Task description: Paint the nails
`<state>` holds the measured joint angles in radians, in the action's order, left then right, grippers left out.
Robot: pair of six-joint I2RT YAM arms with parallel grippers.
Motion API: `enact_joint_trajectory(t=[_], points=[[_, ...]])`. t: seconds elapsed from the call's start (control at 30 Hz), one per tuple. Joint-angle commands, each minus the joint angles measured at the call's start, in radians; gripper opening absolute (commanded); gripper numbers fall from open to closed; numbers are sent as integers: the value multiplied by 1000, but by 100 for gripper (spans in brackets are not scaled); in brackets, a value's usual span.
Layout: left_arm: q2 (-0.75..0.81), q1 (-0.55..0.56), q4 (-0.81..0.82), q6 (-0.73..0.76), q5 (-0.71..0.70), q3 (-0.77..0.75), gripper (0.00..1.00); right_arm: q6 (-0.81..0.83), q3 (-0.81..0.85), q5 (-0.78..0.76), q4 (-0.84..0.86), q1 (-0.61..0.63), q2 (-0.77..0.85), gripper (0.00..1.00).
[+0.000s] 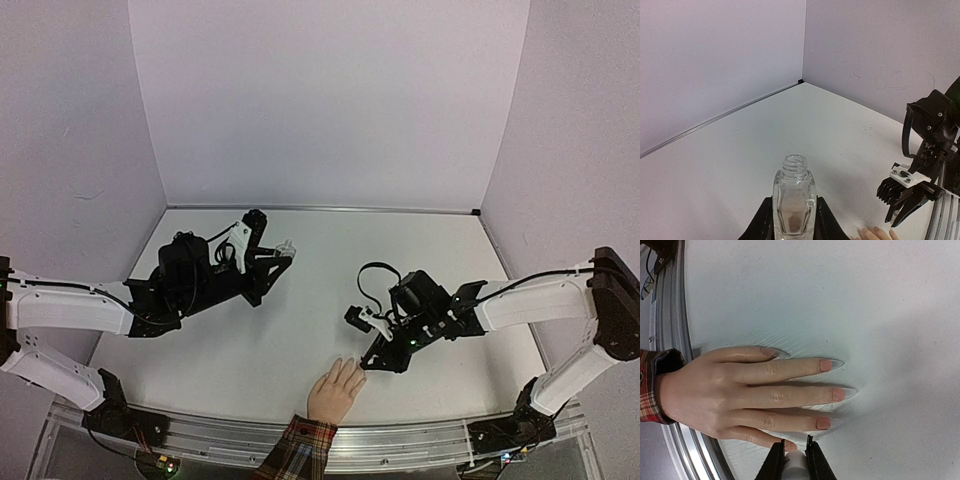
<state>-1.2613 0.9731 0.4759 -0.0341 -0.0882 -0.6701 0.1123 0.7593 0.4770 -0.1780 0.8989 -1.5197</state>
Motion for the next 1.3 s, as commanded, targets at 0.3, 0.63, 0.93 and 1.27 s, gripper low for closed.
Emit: enact_joint_trajectory(t=[0.3, 0.63, 0.93, 1.27], points=[[23, -16, 56, -2, 27, -3, 0, 9, 28, -1, 47, -2, -10, 0], [21, -19, 53, -4, 34, -6, 0, -3, 32, -7, 54, -2, -33, 0], [29, -20, 49, -4, 37, -5, 0, -11, 28, -17, 53, -2, -29, 0], [41, -20, 38, -3, 33, -5, 0, -42, 8, -171, 66, -2, 22, 0]])
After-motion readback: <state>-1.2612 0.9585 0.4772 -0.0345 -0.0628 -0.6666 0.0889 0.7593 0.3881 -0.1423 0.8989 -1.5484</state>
